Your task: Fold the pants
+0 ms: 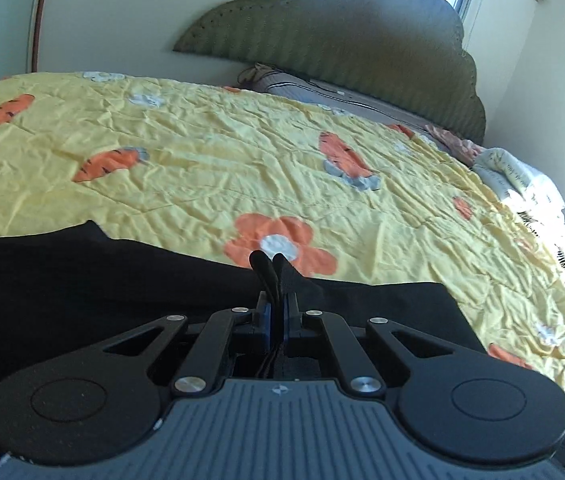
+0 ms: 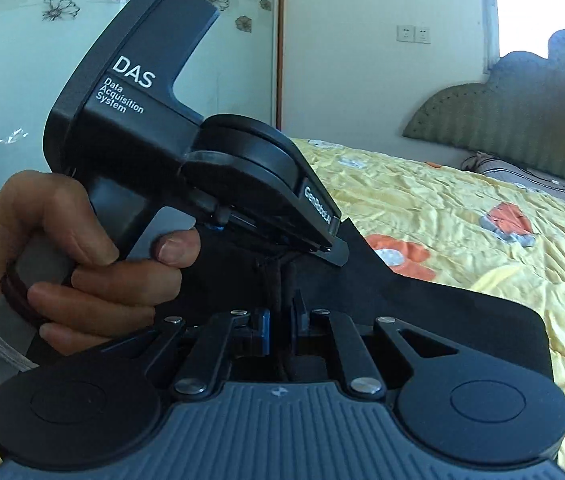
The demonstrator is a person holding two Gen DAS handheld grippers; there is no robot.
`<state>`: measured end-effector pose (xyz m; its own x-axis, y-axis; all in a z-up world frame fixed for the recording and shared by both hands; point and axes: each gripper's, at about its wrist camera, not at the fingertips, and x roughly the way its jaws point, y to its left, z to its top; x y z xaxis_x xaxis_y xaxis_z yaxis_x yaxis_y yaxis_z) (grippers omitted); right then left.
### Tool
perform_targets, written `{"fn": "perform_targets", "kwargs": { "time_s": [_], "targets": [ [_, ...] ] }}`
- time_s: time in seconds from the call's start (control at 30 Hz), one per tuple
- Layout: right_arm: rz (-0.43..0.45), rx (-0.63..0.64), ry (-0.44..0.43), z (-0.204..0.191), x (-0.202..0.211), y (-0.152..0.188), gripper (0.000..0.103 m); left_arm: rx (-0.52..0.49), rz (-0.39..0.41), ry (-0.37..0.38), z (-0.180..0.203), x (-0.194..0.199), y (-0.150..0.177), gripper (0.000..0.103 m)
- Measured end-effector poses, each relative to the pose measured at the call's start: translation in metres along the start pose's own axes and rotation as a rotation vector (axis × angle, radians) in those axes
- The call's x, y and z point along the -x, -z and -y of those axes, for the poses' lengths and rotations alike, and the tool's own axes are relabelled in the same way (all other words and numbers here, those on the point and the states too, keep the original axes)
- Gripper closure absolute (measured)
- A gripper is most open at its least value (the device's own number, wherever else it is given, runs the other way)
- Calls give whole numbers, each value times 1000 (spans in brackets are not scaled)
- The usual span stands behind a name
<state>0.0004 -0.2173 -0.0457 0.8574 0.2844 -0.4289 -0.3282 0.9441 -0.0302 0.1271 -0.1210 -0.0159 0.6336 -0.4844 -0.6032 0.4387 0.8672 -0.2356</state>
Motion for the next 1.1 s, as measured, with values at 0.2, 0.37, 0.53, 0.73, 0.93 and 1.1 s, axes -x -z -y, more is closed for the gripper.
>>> {"fn": "perform_targets", "kwargs": {
  "time_s": [0.2, 0.37, 0.53, 0.73, 0.93, 1.1],
  "targets": [
    [-98, 1, -22, -6, -12, 0, 92, 35, -44, -56, -23, 0, 6, 85],
    [-7, -215, -117, 39, 28, -8, 92, -53, 68, -209, -20, 12, -8, 75],
    [-71, -321, 23, 66, 21, 5, 92, -165, -16, -222, -8, -7, -9, 69],
    [-130, -186, -35, 20, 10, 10, 92, -152, -24, -260, -17, -5, -3, 69],
    [-104, -141, 11, 14, 13, 0, 91, -125, 18, -292, -27, 11, -5, 69],
    [-180, -115, -1, 9, 2, 8, 85, -106, -46, -190, -32, 25, 6, 67]
  ]
}}
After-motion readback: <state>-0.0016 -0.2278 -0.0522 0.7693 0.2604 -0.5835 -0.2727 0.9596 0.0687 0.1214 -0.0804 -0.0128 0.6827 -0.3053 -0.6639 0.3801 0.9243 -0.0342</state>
